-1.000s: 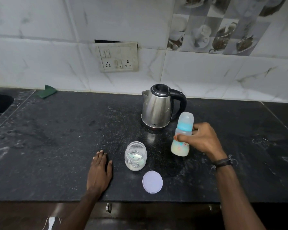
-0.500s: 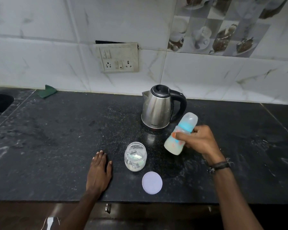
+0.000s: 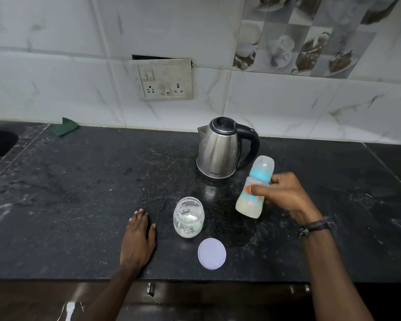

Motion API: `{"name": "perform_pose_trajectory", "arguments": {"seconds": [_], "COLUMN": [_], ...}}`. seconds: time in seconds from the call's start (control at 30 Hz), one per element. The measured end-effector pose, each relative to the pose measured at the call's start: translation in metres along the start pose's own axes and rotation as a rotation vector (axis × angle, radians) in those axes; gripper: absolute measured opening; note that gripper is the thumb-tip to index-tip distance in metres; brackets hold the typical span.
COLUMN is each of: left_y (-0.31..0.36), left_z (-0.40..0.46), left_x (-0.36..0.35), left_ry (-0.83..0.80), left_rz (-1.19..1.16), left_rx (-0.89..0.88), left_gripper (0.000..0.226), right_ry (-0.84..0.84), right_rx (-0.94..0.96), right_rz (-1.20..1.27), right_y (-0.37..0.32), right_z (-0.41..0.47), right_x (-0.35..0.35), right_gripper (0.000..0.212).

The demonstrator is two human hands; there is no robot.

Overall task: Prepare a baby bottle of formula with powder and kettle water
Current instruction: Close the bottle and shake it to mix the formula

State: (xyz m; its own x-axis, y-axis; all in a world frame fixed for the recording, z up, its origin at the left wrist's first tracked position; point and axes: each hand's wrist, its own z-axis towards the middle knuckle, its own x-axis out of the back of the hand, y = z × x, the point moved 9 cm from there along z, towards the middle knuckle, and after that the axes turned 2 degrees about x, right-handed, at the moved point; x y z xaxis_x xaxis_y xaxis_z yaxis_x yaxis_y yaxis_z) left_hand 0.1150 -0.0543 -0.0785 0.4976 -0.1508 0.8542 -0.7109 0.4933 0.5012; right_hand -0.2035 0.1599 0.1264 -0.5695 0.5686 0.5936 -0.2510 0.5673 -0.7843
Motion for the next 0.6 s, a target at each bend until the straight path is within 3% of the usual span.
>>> {"name": "perform_pose_trajectory", "arguments": {"seconds": [0.1,0.2,0.3,0.37,0.53,0.6], "left_y": [-0.001,-0.001,-0.001,-0.001,0.0,0.0], "left_z": [0.0,0.0,-0.001,-0.001,0.0,0.0], "left_x": [0.001,0.001,0.001,0.001,0.001,0.002], "left_ry": [0.007,0.009,0.015,0.013,0.016,0.016], "left_rz": [0.002,-0.007,-0.002,-0.003,-0.001,-0.001], "left_rx": [-0.002,-0.002,-0.006,-0.004,-0.005,-0.005], "left_gripper": [0.045,0.045,0.051,0.045,0.042,0.046], "right_ry": [0.093,-0.014,0.067,0.019,0.06,-0.017], "right_rx": [0.02,0.014,0.021,0.049,0.037,0.047], "right_rz": [-0.086,0.038,-0.091,-0.03,-0.055,0.027], "right_y": [0.0,-0.001,0.0,-0.004,-0.002,-0.004], "right_z": [0.0,-0.001,0.002,0.001,0.002,0.0], "right_x": [0.009,0.002,0.012,0.008,0.013,0.005], "right_gripper": [0.041,0.037,0.045,0.05,0.042,0.038]}}
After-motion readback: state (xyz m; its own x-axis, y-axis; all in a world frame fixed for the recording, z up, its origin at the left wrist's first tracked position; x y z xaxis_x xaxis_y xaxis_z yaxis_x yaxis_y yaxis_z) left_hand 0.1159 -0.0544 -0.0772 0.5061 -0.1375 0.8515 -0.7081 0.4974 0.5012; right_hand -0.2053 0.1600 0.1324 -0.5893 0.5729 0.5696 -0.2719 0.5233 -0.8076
